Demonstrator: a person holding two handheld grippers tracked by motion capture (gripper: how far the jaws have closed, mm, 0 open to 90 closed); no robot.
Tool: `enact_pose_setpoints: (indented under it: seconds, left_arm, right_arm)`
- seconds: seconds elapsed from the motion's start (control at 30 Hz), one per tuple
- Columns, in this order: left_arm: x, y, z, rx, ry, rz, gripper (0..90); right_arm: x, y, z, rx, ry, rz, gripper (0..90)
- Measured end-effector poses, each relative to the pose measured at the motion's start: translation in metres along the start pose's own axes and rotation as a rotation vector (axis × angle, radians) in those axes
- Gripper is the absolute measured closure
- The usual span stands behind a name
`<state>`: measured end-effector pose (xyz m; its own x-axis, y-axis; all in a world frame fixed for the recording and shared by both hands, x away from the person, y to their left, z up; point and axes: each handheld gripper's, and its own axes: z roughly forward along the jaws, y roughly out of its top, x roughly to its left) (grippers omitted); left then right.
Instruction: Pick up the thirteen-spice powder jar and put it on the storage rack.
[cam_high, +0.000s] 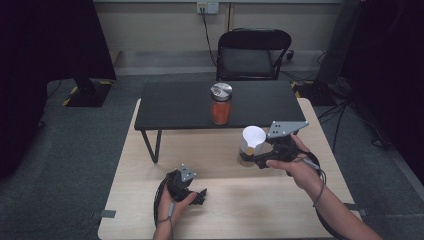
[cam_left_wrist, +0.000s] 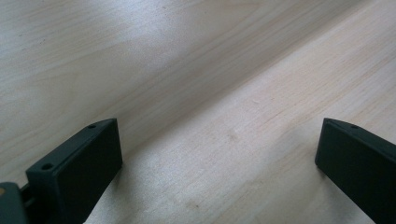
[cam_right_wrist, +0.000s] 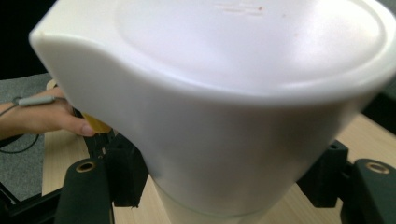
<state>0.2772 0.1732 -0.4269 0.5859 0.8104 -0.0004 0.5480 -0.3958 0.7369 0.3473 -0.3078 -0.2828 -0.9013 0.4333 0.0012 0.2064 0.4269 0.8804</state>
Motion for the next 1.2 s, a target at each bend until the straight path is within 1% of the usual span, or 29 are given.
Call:
enact_pose_setpoints:
  seconds: [0.1, 0.2, 0.43, 0.7, 0.8, 0.97, 1.2]
  left_arm:
    - [0.000, 0.000, 0.000, 0.000, 0.000, -0.001, 0.0]
    - [0.000, 0.000, 0.000, 0.000, 0.000, 0.000, 0.0]
    - [0.000, 0.000, 0.000, 0.000, 0.000, 0.000, 0.0]
    - [0.000, 0.000, 0.000, 0.000, 0.000, 0.000, 0.0]
    - [0.000, 0.000, 0.000, 0.000, 0.000, 0.000, 0.0]
    - [0.000, 0.000, 0.000, 0.000, 0.000, 0.000, 0.0]
    - [0.000, 0.000, 0.000, 0.001, 0.000, 0.001, 0.0]
  right_arm:
    - [-0.001, 0.008, -0.003, -0.002, 0.004, 0.003, 30.7]
    - [-0.001, 0.016, -0.006, -0.004, -0.002, 0.004, 30.7]
    - [-0.003, 0.030, -0.010, -0.006, -0.002, 0.008, 30.8]
    - [-0.008, 0.046, -0.017, -0.007, -0.018, -0.006, 30.8]
    - [-0.011, 0.050, -0.019, -0.017, -0.018, 0.003, 30.8]
    - [-0.013, 0.061, -0.021, -0.017, -0.026, 0.004, 30.8]
    - [-0.015, 0.076, -0.024, -0.025, -0.036, 0.006, 30.8]
